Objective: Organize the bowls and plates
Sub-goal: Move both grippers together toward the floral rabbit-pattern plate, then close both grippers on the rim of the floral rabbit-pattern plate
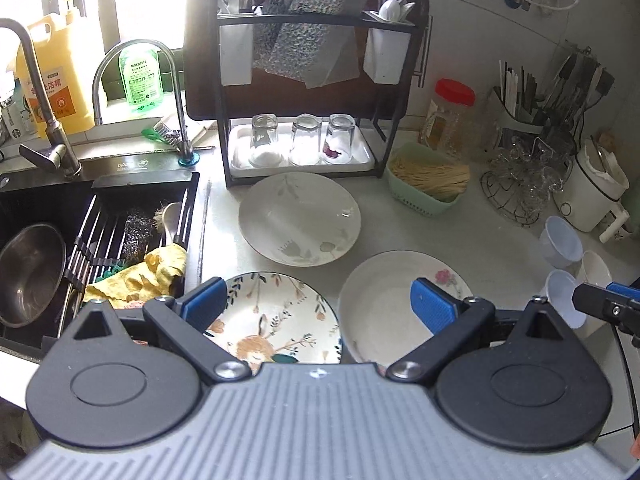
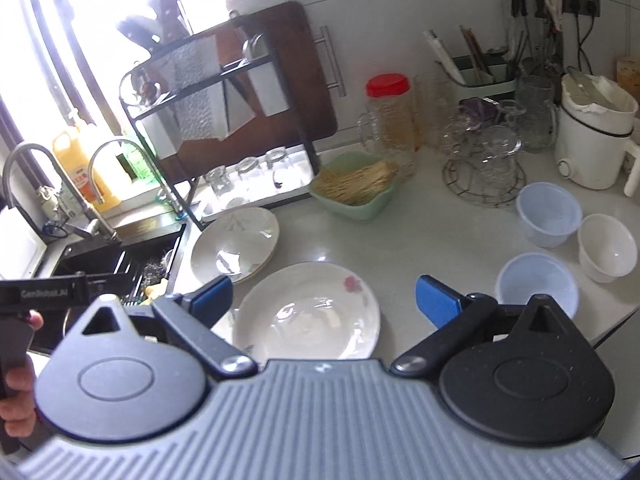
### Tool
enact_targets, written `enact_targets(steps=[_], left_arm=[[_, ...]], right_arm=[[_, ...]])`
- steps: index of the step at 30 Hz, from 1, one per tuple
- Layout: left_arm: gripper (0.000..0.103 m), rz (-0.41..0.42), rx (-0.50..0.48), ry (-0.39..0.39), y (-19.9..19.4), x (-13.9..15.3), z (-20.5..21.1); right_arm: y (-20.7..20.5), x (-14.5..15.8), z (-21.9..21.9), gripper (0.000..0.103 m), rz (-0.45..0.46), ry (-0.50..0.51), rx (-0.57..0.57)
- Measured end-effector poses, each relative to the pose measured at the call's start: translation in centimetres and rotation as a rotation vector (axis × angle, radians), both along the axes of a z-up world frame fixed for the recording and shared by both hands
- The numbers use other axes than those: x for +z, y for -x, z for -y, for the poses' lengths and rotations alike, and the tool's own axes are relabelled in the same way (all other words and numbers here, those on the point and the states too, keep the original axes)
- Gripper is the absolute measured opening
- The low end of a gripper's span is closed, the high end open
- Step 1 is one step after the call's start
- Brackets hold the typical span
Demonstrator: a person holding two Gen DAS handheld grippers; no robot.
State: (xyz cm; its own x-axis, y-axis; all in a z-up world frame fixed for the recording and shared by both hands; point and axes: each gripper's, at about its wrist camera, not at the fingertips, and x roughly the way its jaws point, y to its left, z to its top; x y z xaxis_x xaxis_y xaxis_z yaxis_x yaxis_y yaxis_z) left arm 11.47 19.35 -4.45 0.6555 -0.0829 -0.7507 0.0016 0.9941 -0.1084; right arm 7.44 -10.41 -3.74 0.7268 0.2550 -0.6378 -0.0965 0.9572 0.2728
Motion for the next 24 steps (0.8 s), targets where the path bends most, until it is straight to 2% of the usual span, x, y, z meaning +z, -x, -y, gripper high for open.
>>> enact_targets(steps=[1, 4, 9, 14, 16, 18, 22, 24], left_arm=[[0.100, 0.000, 0.000, 0.004, -0.3, -0.3, -1.1], [0.100, 0.009, -0.014, 0.034, -1.2, -1.7, -4.4], [0.100, -0.014, -0.069, 0.087, -2.8, -6.3, -9.0], [0.099, -0.107, -0.119, 0.133, -4.9, -11.7, -12.5], [0.099, -0.140, -0.149, 0.148, -5.6, -13.6, -13.4], [0.099, -0.172, -0.169, 0.144, -6.3, -15.4, -14.1], [0.098, -0.199, -0.201, 0.153, -7.2, -17.4, -15.2], [0.095, -0.221, -0.204, 0.164, -7.8, -18.4, -15.7]], right_arm=[[-0.2, -0.2, -1.0, 0.098, -0.004, -0.002, 0.010], [-0.8, -1.0, -4.1, 0.078, -0.007, 0.018, 0.054], [-1.9, -3.5, -9.3, 0.077, -0.022, 0.015, 0.134], [-2.9, -6.8, -12.9, 0.077, -0.085, -0.036, 0.156], [-3.1, -8.0, -14.1, 0.076, -0.107, -0.024, 0.155], [-3.3, -9.2, -15.0, 0.069, -0.145, -0.012, 0.153], [-4.0, -11.4, -15.6, 0.048, -0.238, -0.041, 0.109], [-4.3, -12.5, -15.7, 0.046, -0.276, -0.050, 0.075]])
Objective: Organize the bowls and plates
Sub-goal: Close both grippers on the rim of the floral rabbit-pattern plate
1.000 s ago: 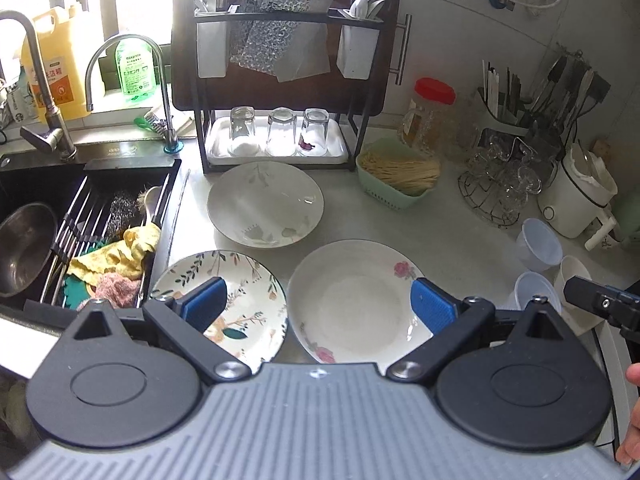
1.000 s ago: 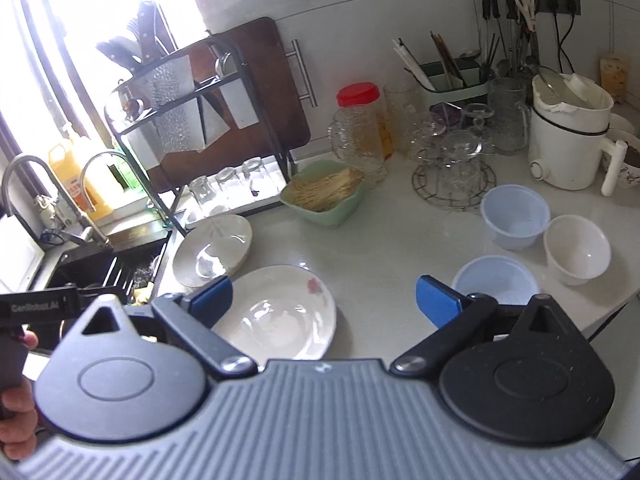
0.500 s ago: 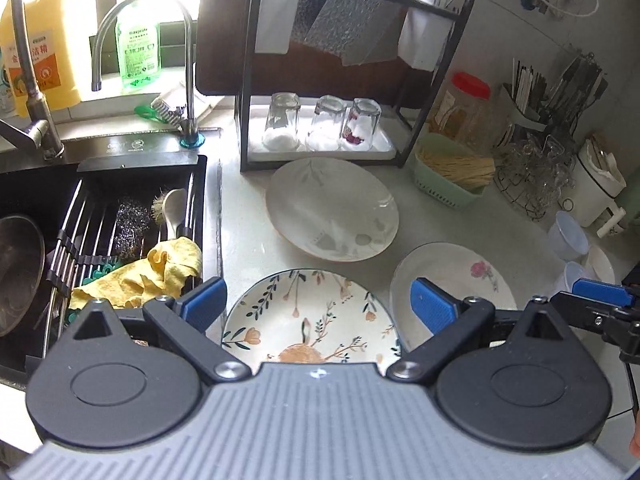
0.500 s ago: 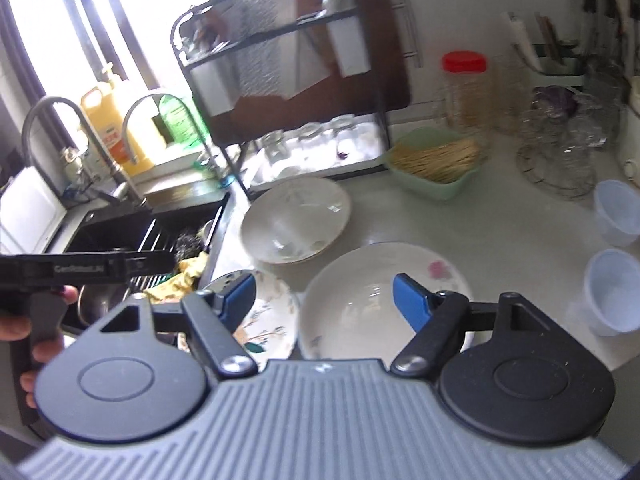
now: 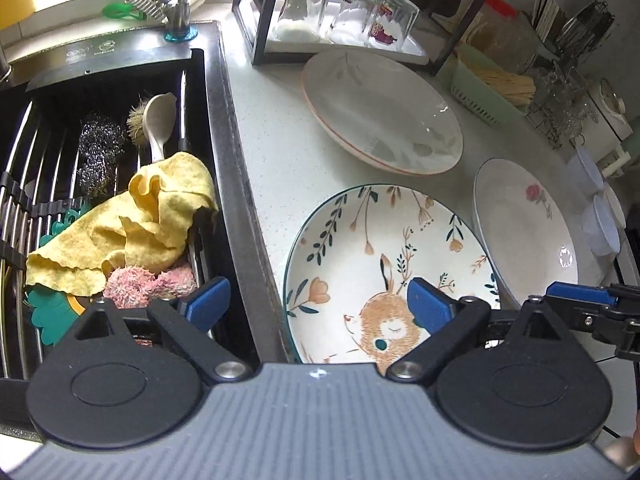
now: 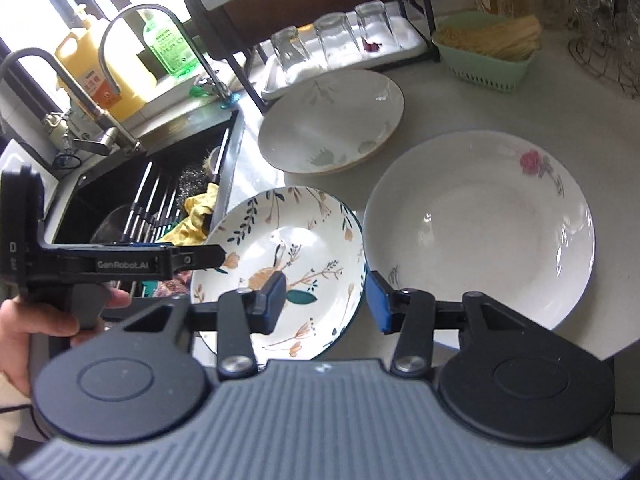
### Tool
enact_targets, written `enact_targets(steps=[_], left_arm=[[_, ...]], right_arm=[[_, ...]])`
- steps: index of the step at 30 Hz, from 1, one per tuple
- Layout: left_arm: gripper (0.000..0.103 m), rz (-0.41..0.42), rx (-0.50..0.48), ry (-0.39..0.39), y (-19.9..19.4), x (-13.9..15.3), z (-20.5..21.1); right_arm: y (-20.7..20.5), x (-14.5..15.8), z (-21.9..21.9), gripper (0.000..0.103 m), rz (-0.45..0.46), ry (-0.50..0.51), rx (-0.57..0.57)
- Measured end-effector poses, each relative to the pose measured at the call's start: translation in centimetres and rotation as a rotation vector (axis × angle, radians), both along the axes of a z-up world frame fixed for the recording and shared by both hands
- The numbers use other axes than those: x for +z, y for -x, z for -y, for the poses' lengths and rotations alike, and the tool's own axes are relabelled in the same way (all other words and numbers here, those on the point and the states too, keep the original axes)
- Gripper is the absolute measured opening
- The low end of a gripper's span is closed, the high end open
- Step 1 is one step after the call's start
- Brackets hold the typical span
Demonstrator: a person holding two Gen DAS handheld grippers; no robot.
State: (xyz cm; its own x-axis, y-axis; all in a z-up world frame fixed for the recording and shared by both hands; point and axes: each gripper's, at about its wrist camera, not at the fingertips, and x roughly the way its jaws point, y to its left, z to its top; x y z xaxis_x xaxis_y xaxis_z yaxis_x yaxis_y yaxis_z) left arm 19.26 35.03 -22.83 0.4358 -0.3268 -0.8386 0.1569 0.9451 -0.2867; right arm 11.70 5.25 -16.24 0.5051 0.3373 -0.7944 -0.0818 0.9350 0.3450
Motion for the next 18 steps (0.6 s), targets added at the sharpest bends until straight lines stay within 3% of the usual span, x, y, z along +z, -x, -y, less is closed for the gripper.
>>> enact_targets(steps=[5, 7, 10, 14, 18], left_arm=[[0.085, -0.048, 0.003, 0.042, -1.1, -1.3, -0.8], [0.080, -0.051, -0.001, 0.057, -1.3, -1.5, -1.0], [0.059, -0.049, -0.024, 0.067, -1.7, -1.7, -1.0], [0.048, -0.037, -0.043, 0.088, -2.0, -1.8, -1.1], [0.038, -0.050, -0.065, 0.107, -2.5, -1.9, -1.2]], right_arm=[[-0.4, -2.4, 0.6, 0.034, -0.114, -0.032, -0.085], [-0.5, -2.8, 0.6, 0.034, -0.129, -0.043, -0.095], [-0.6, -3.4, 0.4, 0.027, -0.140, -0.054, -0.098], [-0.9, -4.6, 0.5, 0.019, -0.174, -0.067, -0.140], [-1.0, -5.1, 0.4, 0.019, -0.170, -0.078, -0.167]])
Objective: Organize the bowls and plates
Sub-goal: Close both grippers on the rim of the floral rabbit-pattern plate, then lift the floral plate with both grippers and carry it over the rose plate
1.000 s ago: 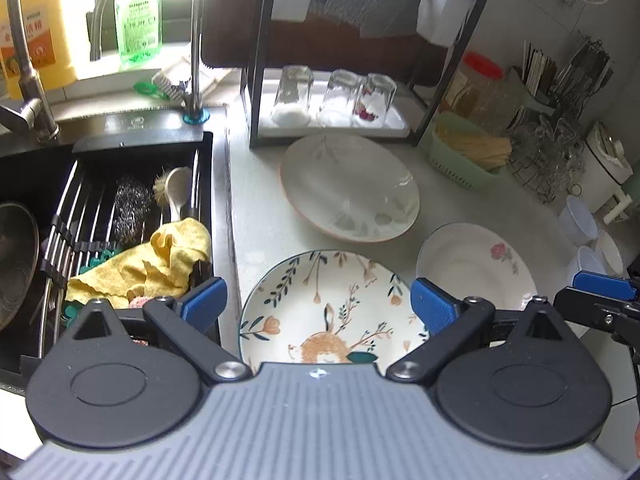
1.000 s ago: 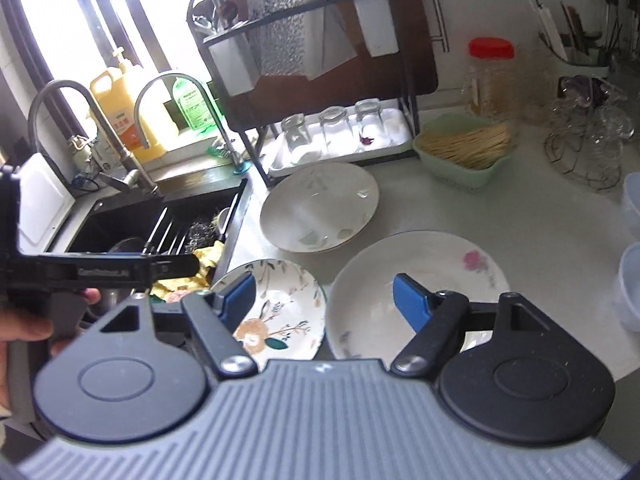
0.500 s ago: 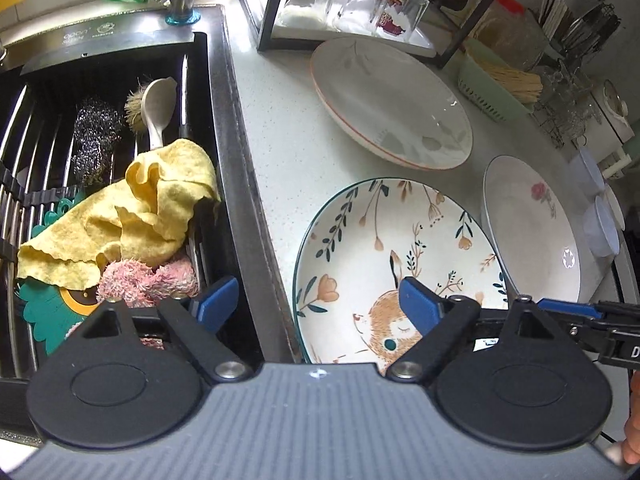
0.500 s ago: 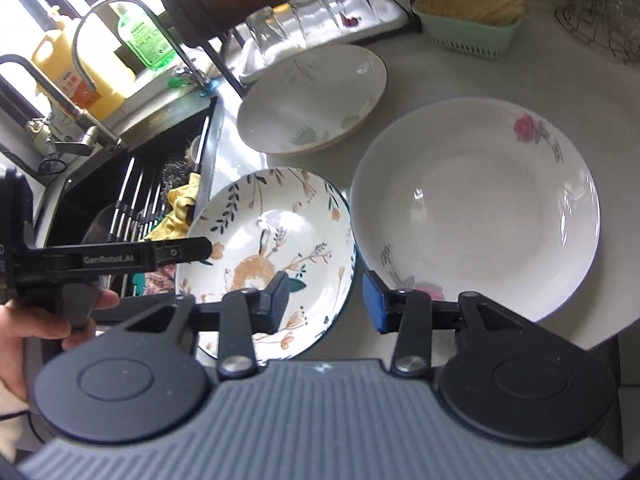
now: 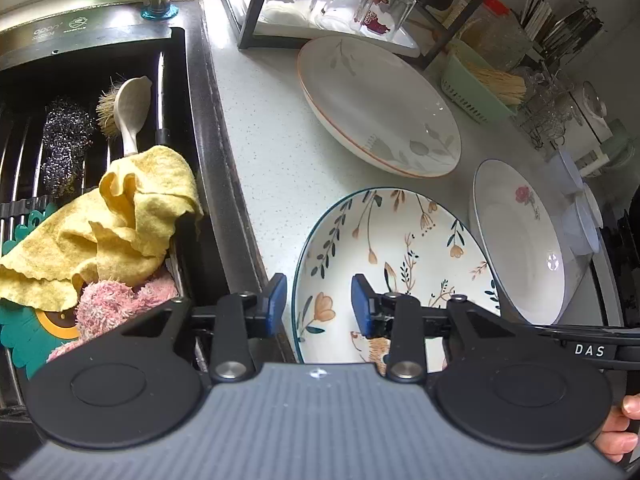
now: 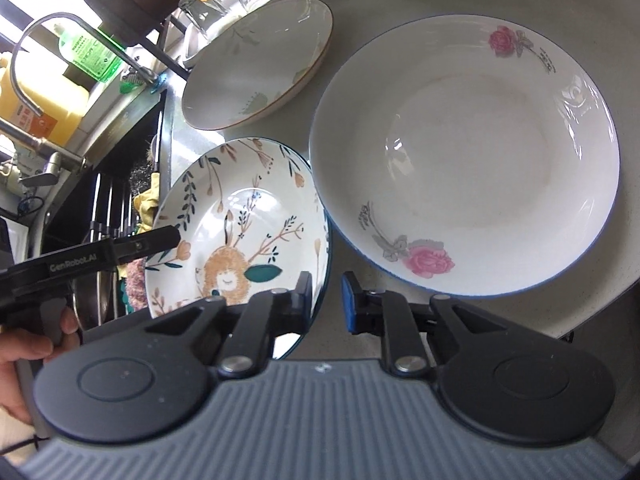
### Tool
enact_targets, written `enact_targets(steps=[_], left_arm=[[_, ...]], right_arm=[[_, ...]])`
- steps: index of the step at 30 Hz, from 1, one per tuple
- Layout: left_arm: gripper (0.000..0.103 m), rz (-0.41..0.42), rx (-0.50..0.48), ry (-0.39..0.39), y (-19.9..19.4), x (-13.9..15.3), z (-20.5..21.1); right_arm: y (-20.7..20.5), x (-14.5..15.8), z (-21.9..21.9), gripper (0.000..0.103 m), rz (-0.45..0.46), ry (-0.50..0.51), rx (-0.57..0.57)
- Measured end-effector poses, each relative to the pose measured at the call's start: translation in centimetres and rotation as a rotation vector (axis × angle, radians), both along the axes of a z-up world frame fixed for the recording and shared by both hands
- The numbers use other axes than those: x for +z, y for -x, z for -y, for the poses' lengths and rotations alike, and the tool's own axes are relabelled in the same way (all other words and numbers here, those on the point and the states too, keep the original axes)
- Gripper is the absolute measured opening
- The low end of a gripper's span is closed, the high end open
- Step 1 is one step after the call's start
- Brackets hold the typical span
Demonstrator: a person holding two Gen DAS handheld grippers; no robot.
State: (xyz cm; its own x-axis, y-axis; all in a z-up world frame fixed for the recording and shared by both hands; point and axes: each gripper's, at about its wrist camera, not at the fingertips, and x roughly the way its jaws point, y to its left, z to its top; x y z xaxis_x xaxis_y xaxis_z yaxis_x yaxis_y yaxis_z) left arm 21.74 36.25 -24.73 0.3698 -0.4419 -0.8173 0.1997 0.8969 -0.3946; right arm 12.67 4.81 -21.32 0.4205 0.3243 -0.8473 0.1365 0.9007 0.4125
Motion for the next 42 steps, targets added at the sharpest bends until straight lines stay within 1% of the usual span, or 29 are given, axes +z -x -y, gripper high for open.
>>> enact_targets(steps=[1, 5, 9, 11, 14, 18, 25, 30, 34, 36, 42], left_arm=[[0.035, -0.003, -0.010, 0.003, -0.2, -0.1, 0.0], [0.034, -0.003, -0.040, -0.008, -0.4, -0.5, 0.4], [0.034, 0.007, -0.063, 0.004, -0.4, -0.9, 0.4], [0.034, 0.004, -0.065, 0.015, -0.4, -1.0, 0.3], [0.034, -0.032, -0.075, 0.037, -0.7, -1.0, 0.0], [0.034, -0.069, -0.070, 0.025, -0.5, -0.5, 0.0], [0.034, -0.115, -0.025, 0.061, 0.2, 0.5, -1.3], [0.034, -0.110, 0.019, 0.085, 0.9, 2.0, -1.6], [0.034, -0.073, 0.048, 0.088, 1.4, 4.4, -0.7], [0.034, -0.060, 0.061, 0.097, 1.4, 5.5, 0.1], [0.034, -0.027, 0.065, 0.082, 0.6, 8.2, 4.1]], right_arm=[[0.1, -0.1, -0.1, 0.018, 0.000, 0.000, -0.002], [0.1, -0.4, -0.3, 0.011, 0.009, -0.017, -0.025], [0.0, -0.7, -0.1, 0.011, 0.024, -0.037, -0.056], [0.0, -0.8, 0.0, 0.011, 0.028, -0.040, -0.050], [0.1, -0.7, 0.1, 0.011, 0.011, -0.037, -0.060], [-0.1, -0.2, 0.0, 0.012, -0.008, -0.041, -0.063], [0.0, 1.6, 0.5, 0.012, -0.019, -0.103, -0.037], [0.1, 3.1, 1.1, 0.012, -0.010, -0.130, -0.008], [0.2, 4.3, 2.7, 0.012, 0.014, -0.170, -0.002], [-0.1, 4.9, 3.7, 0.012, 0.025, -0.177, 0.004], [-1.3, 6.7, 7.2, 0.012, 0.077, -0.171, 0.026]])
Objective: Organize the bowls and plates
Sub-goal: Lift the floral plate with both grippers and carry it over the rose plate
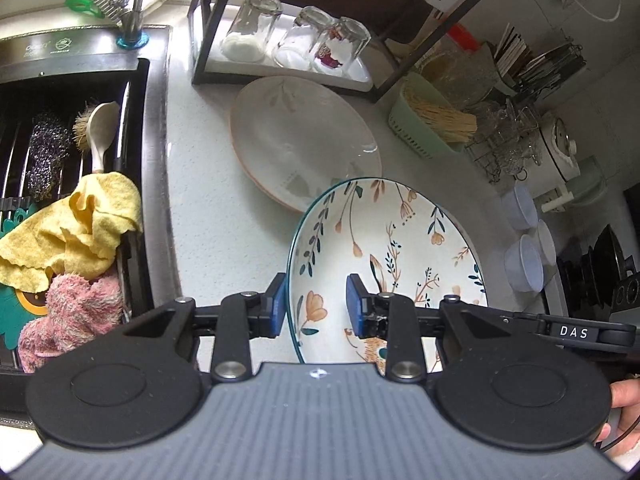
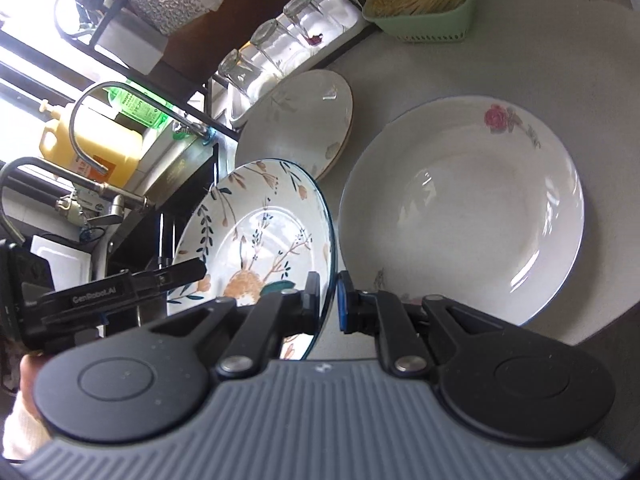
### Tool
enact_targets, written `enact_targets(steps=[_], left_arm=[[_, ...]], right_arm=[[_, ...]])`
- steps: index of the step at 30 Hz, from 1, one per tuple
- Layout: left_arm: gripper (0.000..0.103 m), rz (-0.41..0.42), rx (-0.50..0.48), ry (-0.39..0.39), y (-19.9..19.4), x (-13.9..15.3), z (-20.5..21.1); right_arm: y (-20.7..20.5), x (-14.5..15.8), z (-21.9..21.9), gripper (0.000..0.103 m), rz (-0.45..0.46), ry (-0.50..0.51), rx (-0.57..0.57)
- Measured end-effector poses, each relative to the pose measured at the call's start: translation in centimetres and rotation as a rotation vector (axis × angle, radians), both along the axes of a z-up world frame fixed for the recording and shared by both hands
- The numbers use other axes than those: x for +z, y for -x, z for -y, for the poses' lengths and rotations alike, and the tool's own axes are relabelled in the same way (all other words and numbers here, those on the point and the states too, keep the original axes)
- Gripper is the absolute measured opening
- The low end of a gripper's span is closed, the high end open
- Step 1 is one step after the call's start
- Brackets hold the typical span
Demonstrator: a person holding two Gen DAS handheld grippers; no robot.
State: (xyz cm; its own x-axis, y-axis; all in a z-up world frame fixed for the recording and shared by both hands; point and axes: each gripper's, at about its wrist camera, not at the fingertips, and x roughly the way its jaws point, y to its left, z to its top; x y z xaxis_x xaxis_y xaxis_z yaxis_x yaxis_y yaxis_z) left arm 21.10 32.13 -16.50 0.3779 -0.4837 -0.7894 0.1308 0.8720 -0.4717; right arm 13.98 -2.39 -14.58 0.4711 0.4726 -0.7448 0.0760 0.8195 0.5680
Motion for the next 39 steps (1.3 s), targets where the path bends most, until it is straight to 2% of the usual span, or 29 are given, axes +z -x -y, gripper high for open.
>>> enact_targets(steps=[3, 10, 17, 22, 30, 35, 39], left_arm=[[0.034, 0.015, 0.004, -0.023, -0.3, 1.0, 2.5], [0.034, 0.026, 0.002, -0.012, -1.0, 1.5, 7.0], [0.034, -0.024, 0.016, 0.023, -1.9, -1.0, 9.7], [0.034, -0.066, 0.020, 0.010, -2.5, -2.8, 11.0], [0.034, -0.111, 0.027, -0.074, -3.4, -4.8, 13.1], [0.034, -0.125, 0.018, -0.115, -3.3, -5.4, 14.5], [0.035, -0.126, 0.028, -0.145, -3.4, -5.5, 15.5]], right_arm=[[-0.7, 0.7, 2.1, 0.012, 0.027, -0.002, -0.003], [-2.0, 0.7, 6.4, 0.012, 0.052, 0.012, 0.000], [-2.9, -0.8, 9.6, 0.012, 0.032, 0.020, 0.005], [-3.6, -2.2, 10.4, 0.012, 0.037, 0.038, 0.025], [-4.4, -4.6, 10.9, 0.012, 0.043, 0.083, 0.085], [-4.6, -5.8, 11.7, 0.012, 0.017, 0.063, 0.065], [-5.1, -5.7, 11.8, 0.012, 0.037, 0.078, 0.059]])
